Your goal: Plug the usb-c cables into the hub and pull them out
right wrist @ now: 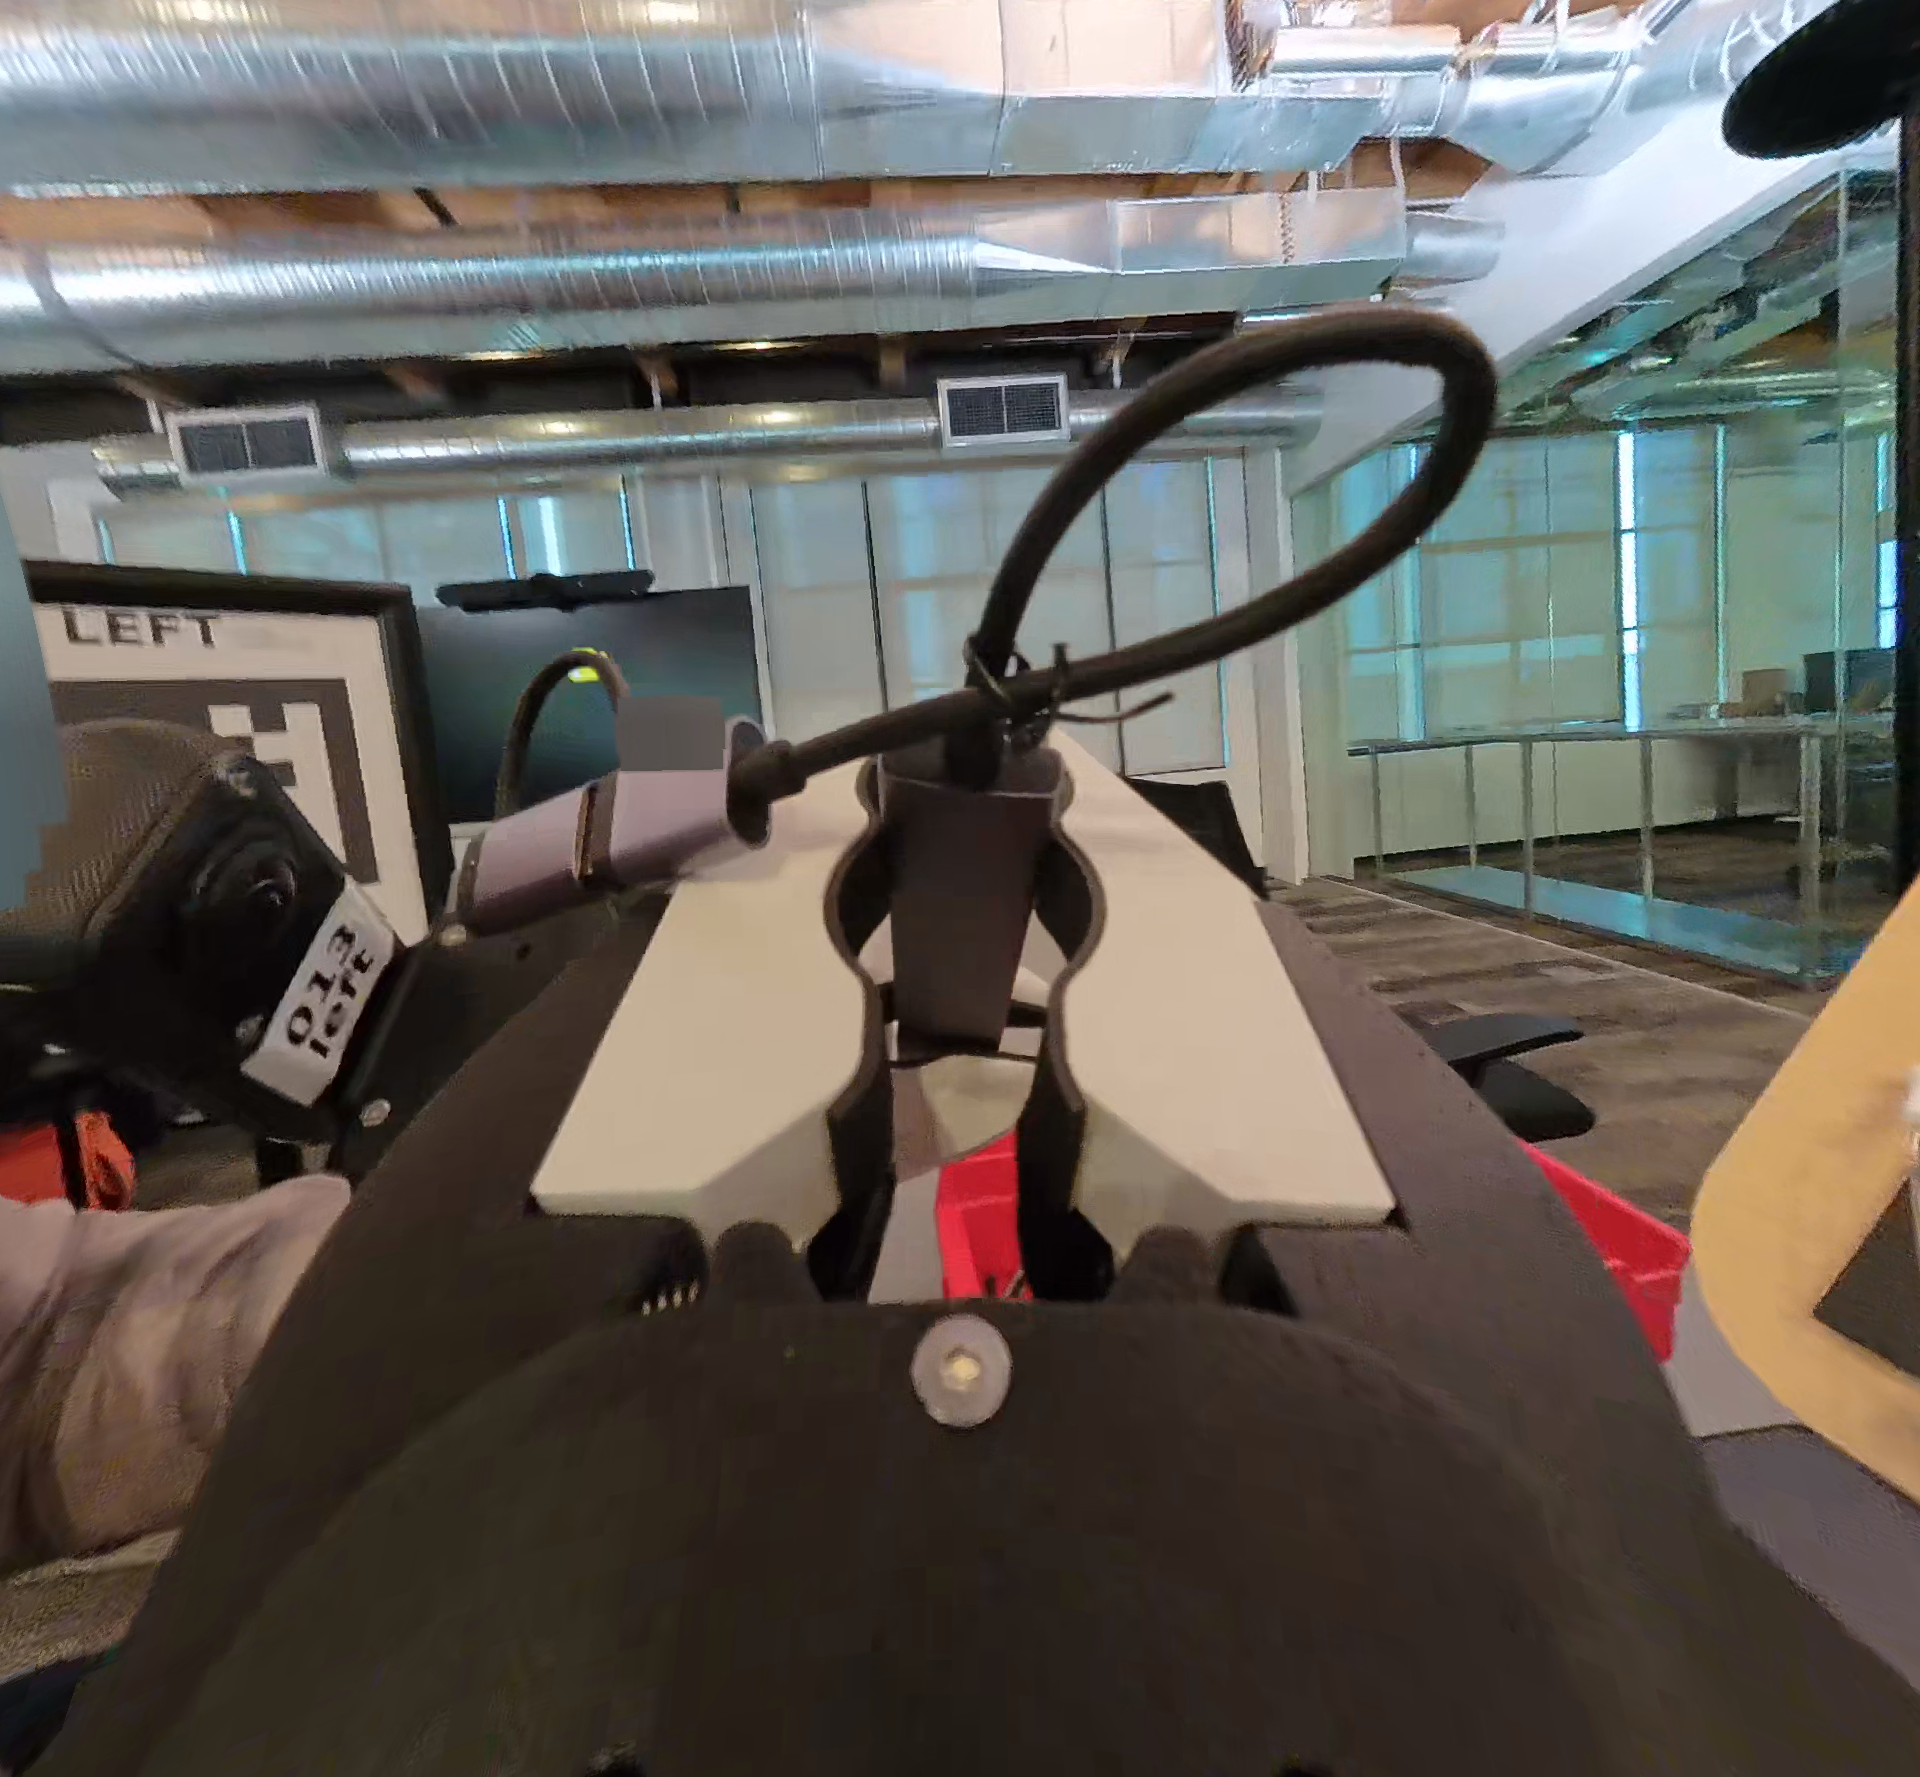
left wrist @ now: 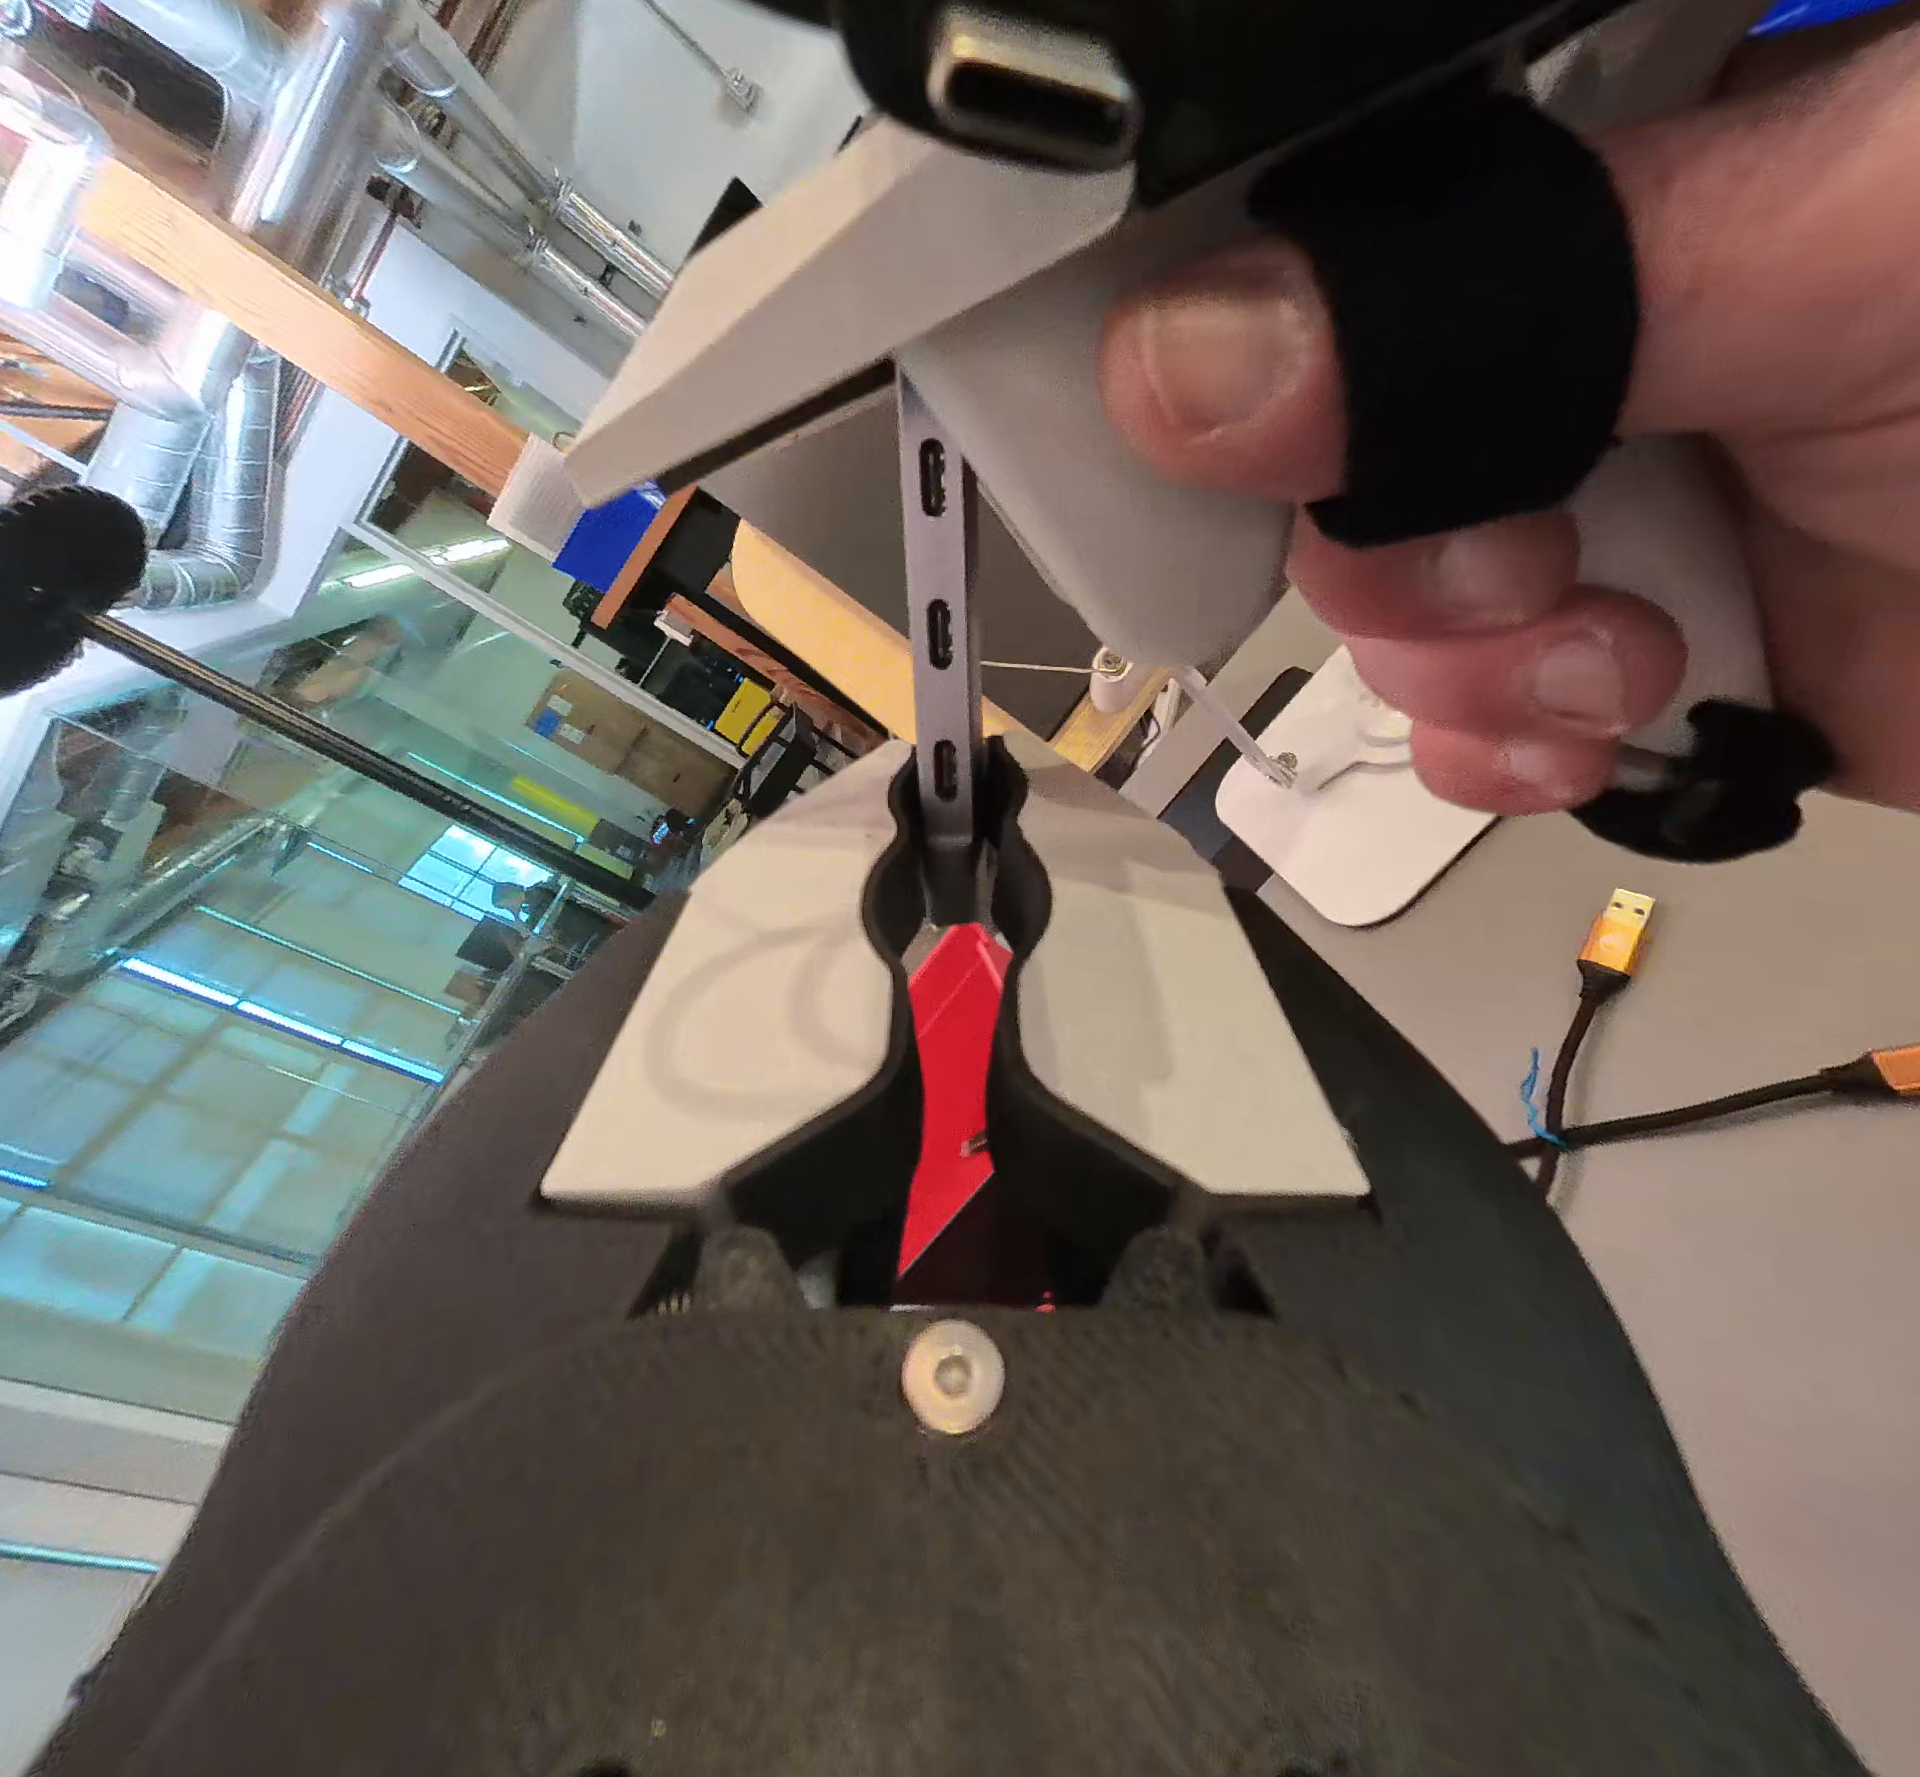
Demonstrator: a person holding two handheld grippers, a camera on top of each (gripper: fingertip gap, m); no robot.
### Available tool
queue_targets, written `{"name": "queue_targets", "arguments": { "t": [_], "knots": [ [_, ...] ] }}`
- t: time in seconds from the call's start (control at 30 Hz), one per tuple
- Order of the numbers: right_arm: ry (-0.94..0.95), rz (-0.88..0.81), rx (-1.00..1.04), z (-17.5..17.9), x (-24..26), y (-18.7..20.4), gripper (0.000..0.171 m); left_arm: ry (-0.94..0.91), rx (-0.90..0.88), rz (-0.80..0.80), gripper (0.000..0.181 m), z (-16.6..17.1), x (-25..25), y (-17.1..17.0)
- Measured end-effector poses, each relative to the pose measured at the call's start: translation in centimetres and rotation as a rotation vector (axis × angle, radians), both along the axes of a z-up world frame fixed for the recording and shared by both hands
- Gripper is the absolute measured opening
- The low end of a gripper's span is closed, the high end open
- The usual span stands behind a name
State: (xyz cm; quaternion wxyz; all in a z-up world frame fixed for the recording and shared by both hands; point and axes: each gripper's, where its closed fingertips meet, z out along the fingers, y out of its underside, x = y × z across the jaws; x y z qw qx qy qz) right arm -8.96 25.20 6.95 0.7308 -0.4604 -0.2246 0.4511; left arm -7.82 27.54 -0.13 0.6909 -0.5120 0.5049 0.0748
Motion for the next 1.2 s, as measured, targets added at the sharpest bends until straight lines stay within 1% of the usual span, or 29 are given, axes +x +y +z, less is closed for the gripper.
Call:
{"name": "queue_targets", "arguments": {
  "t": [0.1, 0.17, 0.23, 0.33, 0.4, 0.43, 0.5, 0.53, 0.57, 0.6, 0.7, 0.83, 0.87, 0.9, 0.93, 0.97, 1.03, 1.07, 1.17, 1.2],
  "knots": [
    [0.038, 0.019, -0.018, -0.1, 0.7, 0.3, 0.021, -0.006, -0.01, -0.014, 0.009, 0.1, 0.6, 0.2],
    [0.109, 0.046, -0.046, 0.0, 1.7, 0.7, 0.021, -0.008, -0.014, -0.026, 0.01, 0.2, 1.0, 0.2],
    [0.145, 0.024, -0.043, 0.2, 3.0, 1.1, 0.02, -0.04, -0.043, -0.035, 0.038, 0.4, 0.9, 0.1],
    [0.15, -0.071, 0.005, 0.9, 5.9, 1.3, 0.021, -0.052, -0.158, -0.056, 0.044, -1.1, 0.2, 0.3],
    [0.146, -0.131, 0.041, 1.6, 8.1, 1.3, 0.021, 0.004, -0.286, -0.102, 0.043, -3.9, 0.2, -0.1],
    [0.135, -0.172, 0.059, 1.9, 9.3, 1.3, 0.021, 0.049, -0.343, -0.101, 0.044, -5.7, 0.2, -0.1],
    [0.105, -0.234, 0.091, 2.3, 11.5, 1.3, 0.021, 0.179, -0.46, -0.155, 0.043, -10.1, 0.7, -1.0],
    [0.101, -0.253, 0.1, 2.4, 12.5, 1.2, 0.021, 0.221, -0.489, -0.176, 0.041, -12.0, 1.0, -1.2],
    [0.113, -0.267, 0.104, 2.6, 13.6, 1.2, 0.021, 0.27, -0.538, -0.231, 0.036, -14.0, 1.5, -2.0],
    [0.13, -0.276, 0.106, 2.7, 14.6, 1.1, 0.021, 0.323, -0.591, -0.283, 0.036, -16.0, 2.1, -2.9],
    [0.156, -0.286, 0.112, 2.7, 16.9, 1.0, 0.021, 0.404, -0.64, -0.281, 0.031, -19.9, 3.4, -2.6],
    [0.194, -0.308, 0.105, 2.4, 18.9, 1.3, 0.021, 0.321, -0.799, -0.262, 0.024, -21.8, 5.4, -0.7],
    [0.2, -0.311, 0.102, 2.4, 19.3, 1.3, 0.02, 0.319, -0.814, -0.303, 0.02, -21.9, 5.8, -0.9],
    [0.204, -0.314, 0.101, 2.3, 19.6, 1.4, 0.02, 0.347, -0.821, -0.383, 0.02, -22.1, 6.1, -1.8],
    [0.203, -0.311, 0.105, 2.3, 19.7, 1.3, 0.02, 0.393, -0.823, -0.442, 0.017, -22.5, 6.0, -2.6],
    [0.199, -0.303, 0.111, 2.3, 19.8, 1.3, 0.021, 0.463, -0.816, -0.474, 0.017, -23.2, 5.6, -3.2],
    [0.198, -0.292, 0.117, 2.3, 20.0, 1.2, 0.02, 0.571, -0.75, -0.503, 0.015, -24.4, 5.1, -3.4],
    [0.2, -0.285, 0.119, 2.3, 20.0, 1.2, 0.02, 0.609, -0.75, -0.507, 0.017, -25.0, 4.9, -3.4],
    [0.2, -0.266, 0.119, 2.1, 19.9, 1.3, 0.021, 0.648, -0.777, -0.548, 0.02, -25.8, 5.3, -3.6],
    [0.203, -0.259, 0.118, 2.1, 19.9, 1.3, 0.021, 0.67, -0.769, -0.552, 0.024, -26.1, 5.5, -3.4]
  ]
}}
